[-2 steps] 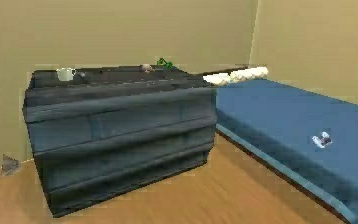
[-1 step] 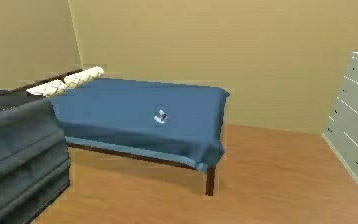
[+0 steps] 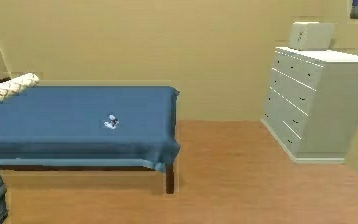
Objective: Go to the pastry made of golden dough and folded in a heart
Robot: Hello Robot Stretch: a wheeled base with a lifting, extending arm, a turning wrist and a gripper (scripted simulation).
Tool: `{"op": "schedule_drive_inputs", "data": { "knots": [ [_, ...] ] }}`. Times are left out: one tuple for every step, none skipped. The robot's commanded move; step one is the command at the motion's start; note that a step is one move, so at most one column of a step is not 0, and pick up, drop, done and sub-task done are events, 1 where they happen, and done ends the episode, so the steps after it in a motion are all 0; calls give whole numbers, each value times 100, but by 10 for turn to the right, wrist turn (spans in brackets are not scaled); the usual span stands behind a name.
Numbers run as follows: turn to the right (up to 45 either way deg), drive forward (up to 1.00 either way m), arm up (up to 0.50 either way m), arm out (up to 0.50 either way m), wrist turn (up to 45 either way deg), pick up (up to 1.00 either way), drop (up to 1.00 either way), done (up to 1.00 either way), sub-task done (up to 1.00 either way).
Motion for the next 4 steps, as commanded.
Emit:
{"op": "schedule_drive_inputs", "data": {
  "knots": [
    [0, 10, 0, 0, 0, 0, 0, 0, 0],
    [-450, 0, 0, 0, 0, 0, 0, 0, 0],
    [-450, 0, 0, 0, 0, 0, 0, 0, 0],
    [-330, 0, 0, 0, 0, 0, 0, 0, 0]
  ]
}}
